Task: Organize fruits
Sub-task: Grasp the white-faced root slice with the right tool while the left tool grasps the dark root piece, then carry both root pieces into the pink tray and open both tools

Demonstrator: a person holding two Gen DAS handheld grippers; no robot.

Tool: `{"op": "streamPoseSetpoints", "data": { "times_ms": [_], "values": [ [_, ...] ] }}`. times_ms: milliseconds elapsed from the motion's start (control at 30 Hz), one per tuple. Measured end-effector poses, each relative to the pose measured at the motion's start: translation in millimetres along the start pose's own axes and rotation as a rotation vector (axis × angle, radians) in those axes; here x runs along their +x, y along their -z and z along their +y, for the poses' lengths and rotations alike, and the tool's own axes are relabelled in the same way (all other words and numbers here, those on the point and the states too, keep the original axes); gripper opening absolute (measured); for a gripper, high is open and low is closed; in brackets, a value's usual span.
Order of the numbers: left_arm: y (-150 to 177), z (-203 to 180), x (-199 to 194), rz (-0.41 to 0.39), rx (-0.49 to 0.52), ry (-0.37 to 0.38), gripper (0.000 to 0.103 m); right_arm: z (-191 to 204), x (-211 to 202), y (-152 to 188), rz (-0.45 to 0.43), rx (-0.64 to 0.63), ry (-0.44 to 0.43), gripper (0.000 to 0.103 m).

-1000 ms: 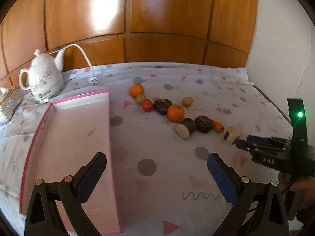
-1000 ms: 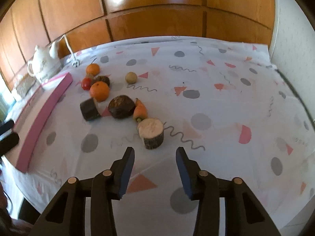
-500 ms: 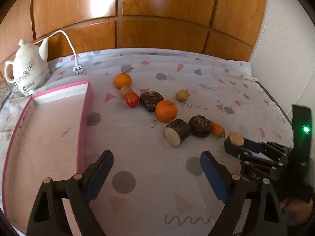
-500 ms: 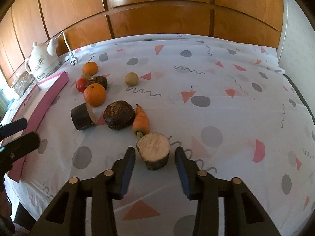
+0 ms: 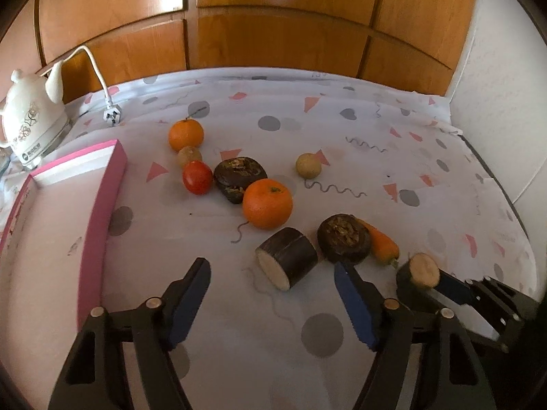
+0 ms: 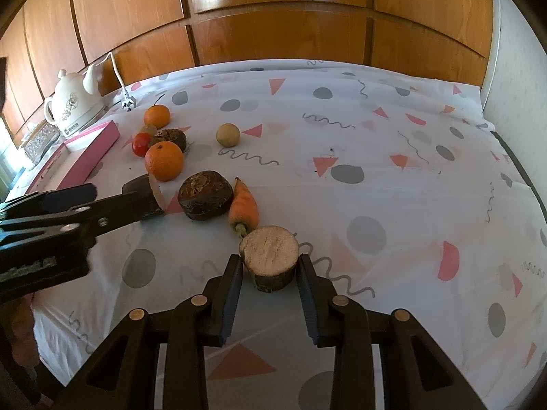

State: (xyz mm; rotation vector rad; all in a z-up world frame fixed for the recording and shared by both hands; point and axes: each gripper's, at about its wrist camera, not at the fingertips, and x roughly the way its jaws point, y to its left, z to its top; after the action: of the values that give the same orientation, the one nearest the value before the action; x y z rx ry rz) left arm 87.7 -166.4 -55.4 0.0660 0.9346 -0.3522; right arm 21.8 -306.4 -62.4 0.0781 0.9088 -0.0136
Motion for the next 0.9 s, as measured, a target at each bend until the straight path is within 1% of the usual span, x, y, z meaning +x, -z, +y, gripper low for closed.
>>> {"op": "streamPoseSetpoints", "data": {
  "times_ms": [33,100,133,167,200,267,467,733,900],
  "values": [
    [-1,0,3,0.005,-0.002,0.0,0.069,0,0,0,-0.002,-0.002,0.0,0.033],
    [-3,-1,10,0.015,-0.009,-0.003,0.057,0,0,0,-0.001,-0.001,0.002,0.033],
    [-2,0,14,0.023,-0.019,0.004,0.054,0,0,0,0.0,-0.002,0.004,0.033],
    [-2,1,17,0.029,-0.026,0.01,0.045,1,0,0,0.0,-0.003,0.006,0.033],
    [-1,1,19,0.034,-0.03,0.016,0.043,1,0,0,0.0,-0.005,0.007,0.033],
    [2,1,16,0.015,-0.025,0.023,0.042,2,0,0,-0.001,-0.011,0.012,0.033],
    [16,8,2,0.0,-0.023,0.046,0.042,1,1,0,0.001,-0.009,0.009,0.032],
    [21,24,-24,-0.038,-0.047,0.019,0.042,5,-1,2,0.004,-0.032,0.031,0.03],
    [23,35,-40,-0.064,-0.07,0.0,0.042,12,-4,4,0.008,-0.052,0.026,0.03]
  ]
}}
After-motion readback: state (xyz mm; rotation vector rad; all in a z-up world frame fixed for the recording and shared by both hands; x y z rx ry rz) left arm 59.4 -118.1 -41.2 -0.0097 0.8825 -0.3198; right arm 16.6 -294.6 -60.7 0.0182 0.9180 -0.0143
